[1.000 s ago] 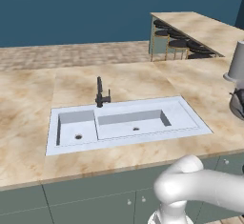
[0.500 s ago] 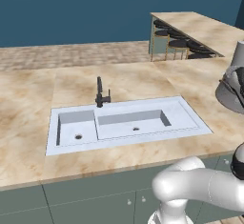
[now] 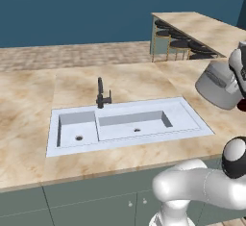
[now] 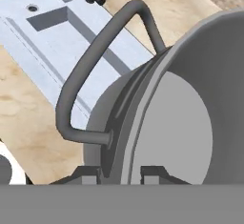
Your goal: Place the pot in the left basin and the mug in the right basin of the sink.
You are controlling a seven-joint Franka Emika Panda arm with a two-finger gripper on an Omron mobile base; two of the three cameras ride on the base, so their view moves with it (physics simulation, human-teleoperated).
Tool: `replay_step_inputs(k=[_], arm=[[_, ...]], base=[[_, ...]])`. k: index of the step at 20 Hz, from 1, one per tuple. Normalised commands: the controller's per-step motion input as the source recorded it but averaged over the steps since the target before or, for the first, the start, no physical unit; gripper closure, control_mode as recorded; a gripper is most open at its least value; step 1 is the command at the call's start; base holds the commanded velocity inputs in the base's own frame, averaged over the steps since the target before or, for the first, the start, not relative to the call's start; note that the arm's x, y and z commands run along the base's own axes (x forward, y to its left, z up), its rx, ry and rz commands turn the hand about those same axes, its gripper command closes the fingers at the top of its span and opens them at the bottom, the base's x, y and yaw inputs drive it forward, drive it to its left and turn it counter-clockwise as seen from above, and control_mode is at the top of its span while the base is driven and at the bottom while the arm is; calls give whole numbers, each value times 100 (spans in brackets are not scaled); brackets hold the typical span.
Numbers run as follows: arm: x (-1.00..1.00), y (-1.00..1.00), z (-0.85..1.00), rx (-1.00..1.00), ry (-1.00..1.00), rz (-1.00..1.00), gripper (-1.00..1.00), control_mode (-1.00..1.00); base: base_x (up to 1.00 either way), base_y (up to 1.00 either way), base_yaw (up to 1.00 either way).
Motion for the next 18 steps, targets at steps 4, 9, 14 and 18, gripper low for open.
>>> replay_step_inputs(k=[4, 9, 14, 18], arm=[[0, 94, 4, 2, 0, 9, 100, -100], [-5, 94, 0, 0, 0, 6, 100, -100], [-14, 83, -14, 0, 0, 1, 100, -100], [-26, 75, -8, 1, 0, 0, 100, -100]], base=[[0, 0, 0], [0, 0, 0], [0, 0, 0], [0, 0, 0]])
